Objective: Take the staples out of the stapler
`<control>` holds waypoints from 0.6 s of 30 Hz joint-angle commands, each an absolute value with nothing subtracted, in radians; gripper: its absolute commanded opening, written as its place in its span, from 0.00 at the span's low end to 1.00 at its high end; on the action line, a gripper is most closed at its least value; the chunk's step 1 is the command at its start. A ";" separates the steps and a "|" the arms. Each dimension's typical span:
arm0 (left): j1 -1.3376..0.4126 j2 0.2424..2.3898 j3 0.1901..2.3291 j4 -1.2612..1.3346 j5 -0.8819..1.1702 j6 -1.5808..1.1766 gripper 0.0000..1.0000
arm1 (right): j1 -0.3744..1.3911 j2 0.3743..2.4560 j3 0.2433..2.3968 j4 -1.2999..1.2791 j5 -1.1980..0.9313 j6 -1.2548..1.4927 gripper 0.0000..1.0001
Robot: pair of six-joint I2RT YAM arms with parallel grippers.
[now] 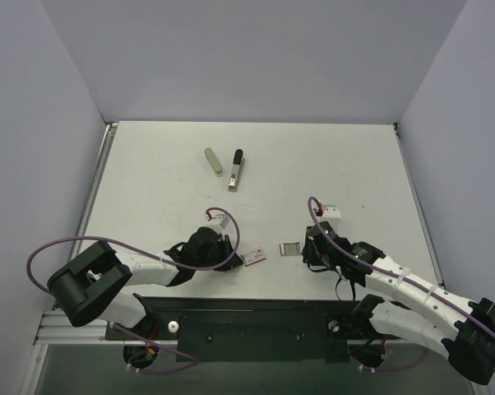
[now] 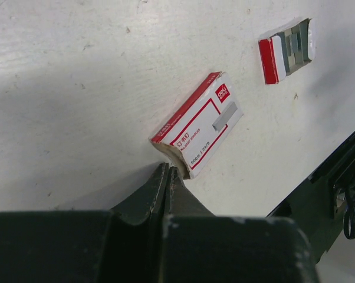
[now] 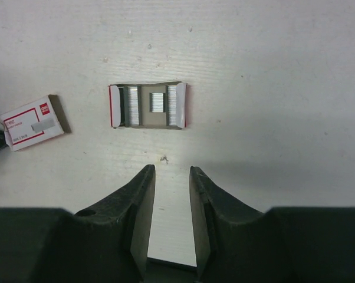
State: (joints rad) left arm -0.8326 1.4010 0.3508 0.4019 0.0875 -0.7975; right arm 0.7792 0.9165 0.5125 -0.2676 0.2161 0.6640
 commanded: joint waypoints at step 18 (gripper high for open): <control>-0.831 1.479 0.431 0.437 0.092 -0.758 0.00 | 0.480 1.114 0.466 -0.054 -0.040 0.603 0.26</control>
